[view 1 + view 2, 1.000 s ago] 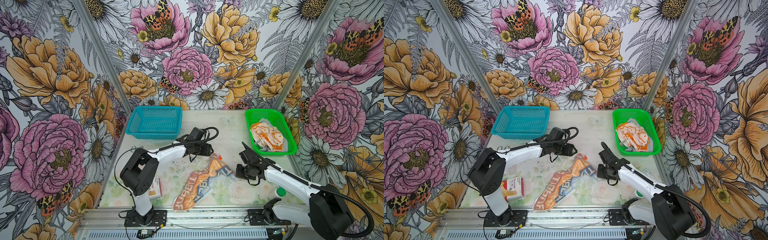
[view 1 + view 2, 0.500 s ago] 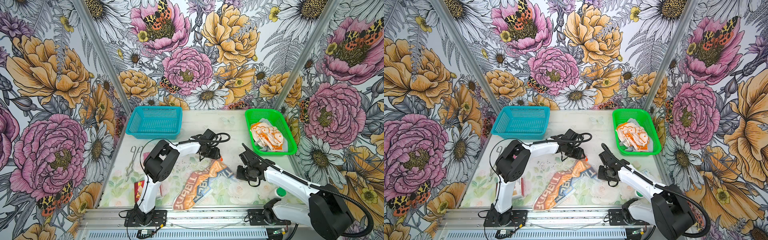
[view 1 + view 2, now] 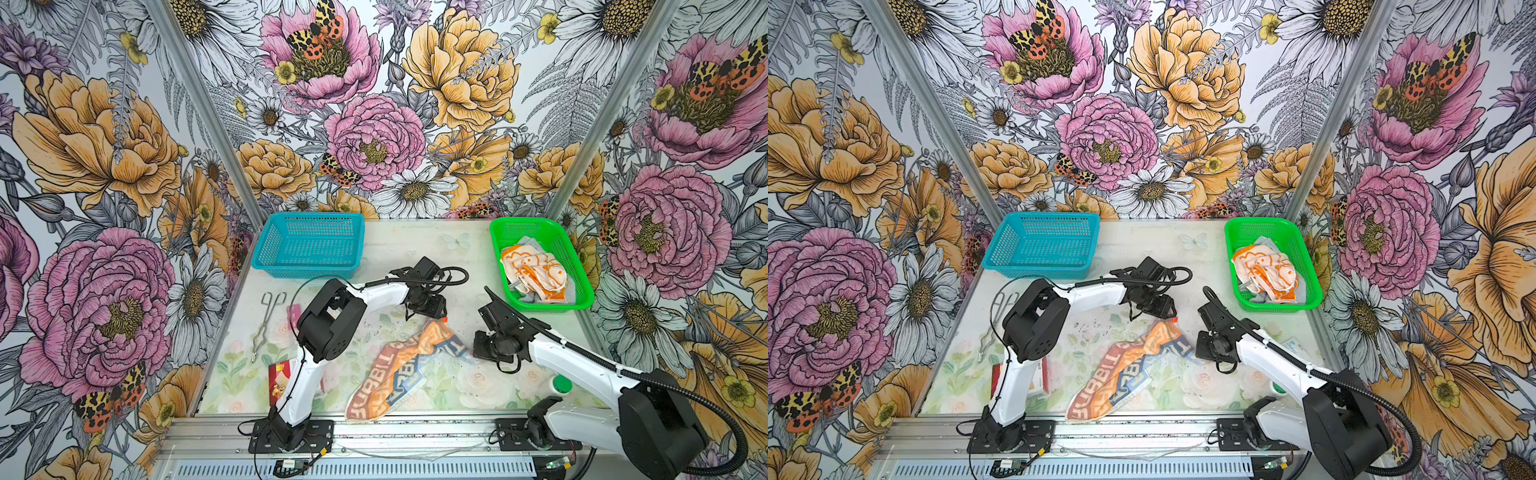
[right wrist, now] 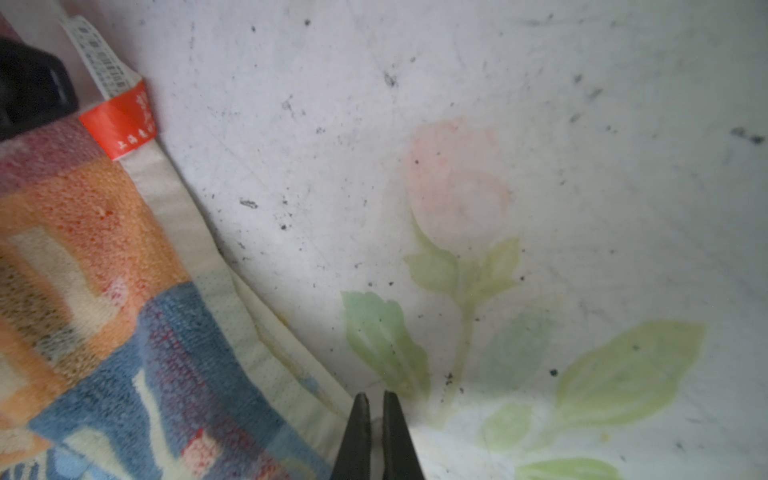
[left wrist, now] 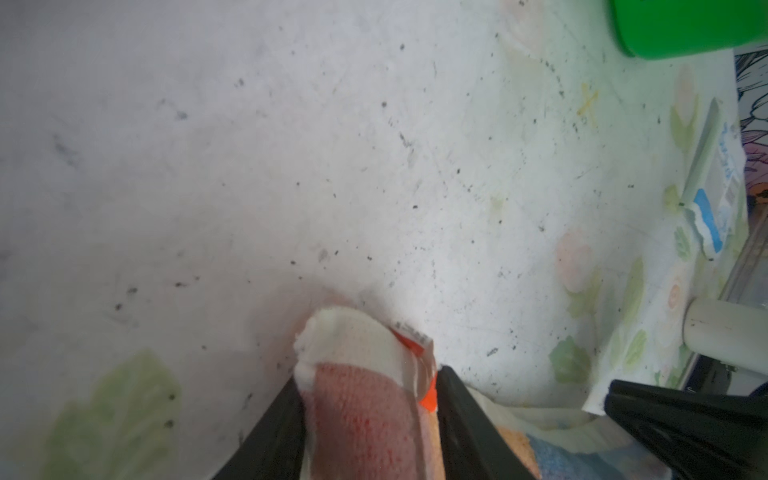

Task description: Fold and stack the towels

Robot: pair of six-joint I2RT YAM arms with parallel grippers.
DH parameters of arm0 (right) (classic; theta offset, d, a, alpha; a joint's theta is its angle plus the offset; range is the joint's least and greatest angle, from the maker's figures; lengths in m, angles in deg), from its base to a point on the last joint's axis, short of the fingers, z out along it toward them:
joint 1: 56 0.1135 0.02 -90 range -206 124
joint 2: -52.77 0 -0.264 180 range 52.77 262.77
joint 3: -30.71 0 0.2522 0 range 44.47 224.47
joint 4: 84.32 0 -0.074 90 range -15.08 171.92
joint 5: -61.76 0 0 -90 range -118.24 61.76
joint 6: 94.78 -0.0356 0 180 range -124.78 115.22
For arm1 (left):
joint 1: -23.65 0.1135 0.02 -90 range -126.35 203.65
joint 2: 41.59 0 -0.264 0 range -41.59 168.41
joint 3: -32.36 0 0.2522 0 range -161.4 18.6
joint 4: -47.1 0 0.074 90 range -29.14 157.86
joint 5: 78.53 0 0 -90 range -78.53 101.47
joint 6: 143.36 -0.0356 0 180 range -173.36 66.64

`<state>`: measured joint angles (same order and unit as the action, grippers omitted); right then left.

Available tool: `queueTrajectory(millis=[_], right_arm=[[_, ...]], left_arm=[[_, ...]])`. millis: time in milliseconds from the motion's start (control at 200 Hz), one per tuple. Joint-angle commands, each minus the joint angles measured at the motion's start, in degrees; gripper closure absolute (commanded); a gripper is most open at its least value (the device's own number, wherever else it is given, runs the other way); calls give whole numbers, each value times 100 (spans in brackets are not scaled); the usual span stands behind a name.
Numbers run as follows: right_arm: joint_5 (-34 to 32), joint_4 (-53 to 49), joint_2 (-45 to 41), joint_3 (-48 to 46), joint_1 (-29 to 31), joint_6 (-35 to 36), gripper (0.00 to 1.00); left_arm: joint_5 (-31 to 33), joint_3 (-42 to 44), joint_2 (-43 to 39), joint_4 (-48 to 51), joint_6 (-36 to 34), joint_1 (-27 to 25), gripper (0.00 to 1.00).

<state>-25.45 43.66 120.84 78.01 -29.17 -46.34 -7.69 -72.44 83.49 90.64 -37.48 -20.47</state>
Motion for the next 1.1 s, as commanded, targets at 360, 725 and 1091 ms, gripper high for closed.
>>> queueTrajectory(millis=[360,725,1091], right_arm=[[-33,-42,-205,80,33,52,100],[-62,-276,-155,915,-17,697,100],[-75,-1224,121,4214,-366,2094,100]], left_arm=[[49,-330,270,727,-359,-107,73],[689,-230,-713,726,-441,110,100],[1395,-110,-3037,336,-1062,505,100]])
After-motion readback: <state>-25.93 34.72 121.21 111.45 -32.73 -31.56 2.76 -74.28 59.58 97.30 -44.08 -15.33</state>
